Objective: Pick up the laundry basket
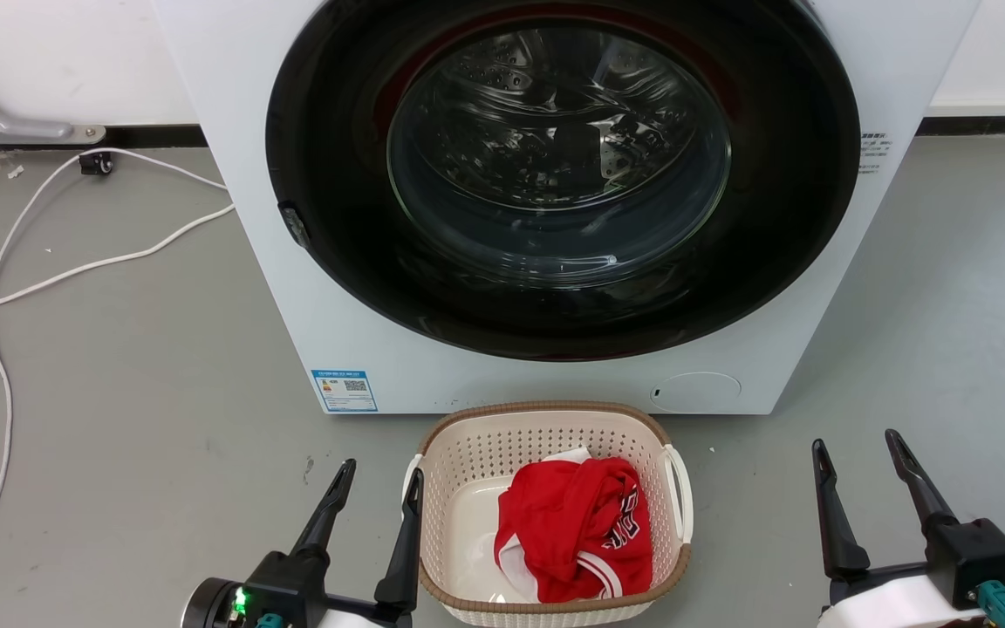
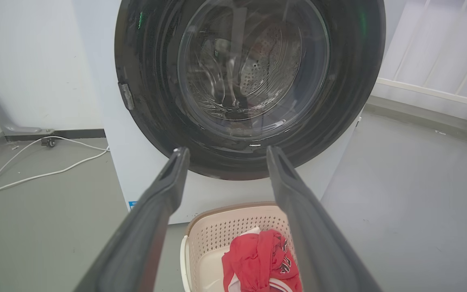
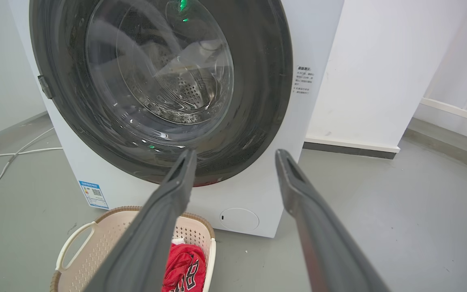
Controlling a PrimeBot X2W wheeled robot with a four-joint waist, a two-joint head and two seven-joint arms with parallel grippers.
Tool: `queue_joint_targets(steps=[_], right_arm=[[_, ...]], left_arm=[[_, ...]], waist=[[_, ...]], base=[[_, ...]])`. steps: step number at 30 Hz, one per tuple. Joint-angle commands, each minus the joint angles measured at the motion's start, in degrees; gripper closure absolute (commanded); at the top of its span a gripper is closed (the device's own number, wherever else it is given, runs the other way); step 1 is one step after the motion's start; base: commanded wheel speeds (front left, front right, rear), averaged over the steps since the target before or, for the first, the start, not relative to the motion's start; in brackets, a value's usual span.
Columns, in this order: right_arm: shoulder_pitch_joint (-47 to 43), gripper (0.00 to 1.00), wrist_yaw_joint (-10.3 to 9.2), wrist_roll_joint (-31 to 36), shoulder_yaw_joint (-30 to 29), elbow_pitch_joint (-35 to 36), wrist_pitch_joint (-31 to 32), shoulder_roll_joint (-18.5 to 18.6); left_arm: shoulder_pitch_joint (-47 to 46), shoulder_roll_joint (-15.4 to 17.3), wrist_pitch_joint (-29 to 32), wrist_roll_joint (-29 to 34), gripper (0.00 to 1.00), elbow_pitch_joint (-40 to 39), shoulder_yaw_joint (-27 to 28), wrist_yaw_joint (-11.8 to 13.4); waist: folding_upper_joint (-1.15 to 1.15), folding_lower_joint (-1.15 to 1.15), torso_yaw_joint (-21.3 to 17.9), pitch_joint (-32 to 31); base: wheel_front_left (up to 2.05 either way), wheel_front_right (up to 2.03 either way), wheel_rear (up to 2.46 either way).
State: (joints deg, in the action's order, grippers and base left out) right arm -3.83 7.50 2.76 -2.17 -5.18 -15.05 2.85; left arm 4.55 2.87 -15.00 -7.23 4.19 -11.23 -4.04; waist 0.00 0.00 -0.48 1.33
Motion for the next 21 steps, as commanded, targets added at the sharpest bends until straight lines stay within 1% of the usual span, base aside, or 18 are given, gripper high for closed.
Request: queue_joint_targets(steps=[1, 18, 21], right_arm=[[-0.4, 0.0, -0.02, 0.1, 0.0, 0.2, -0.2, 0.0], [0.4, 0.0, -0.02, -1.7, 0.3, -0.3, -0.2, 0.0], [0.7, 0.0, -0.02, -0.3, 0.9, -0.5, -0.2, 0.0]], left_arm=[[0.4, 0.0, -0.2, 0.2, 0.0, 0.0, 0.0, 0.1], [-0.4, 0.0, -0.2, -1.2, 0.0, 0.4, 0.4, 0.7], [-0.4, 0.0, -0.2, -1.8, 0.0, 1.2, 0.6, 1.3]], waist=[[0.0, 0.0, 0.0, 0.0], [0.0, 0.0, -0.1, 0.5], [0.0, 0.0, -0.1, 1.4]], base=[[0.0, 0.0, 0.0], [0.0, 0.0, 0.0], [0.0, 0.0, 0.0]])
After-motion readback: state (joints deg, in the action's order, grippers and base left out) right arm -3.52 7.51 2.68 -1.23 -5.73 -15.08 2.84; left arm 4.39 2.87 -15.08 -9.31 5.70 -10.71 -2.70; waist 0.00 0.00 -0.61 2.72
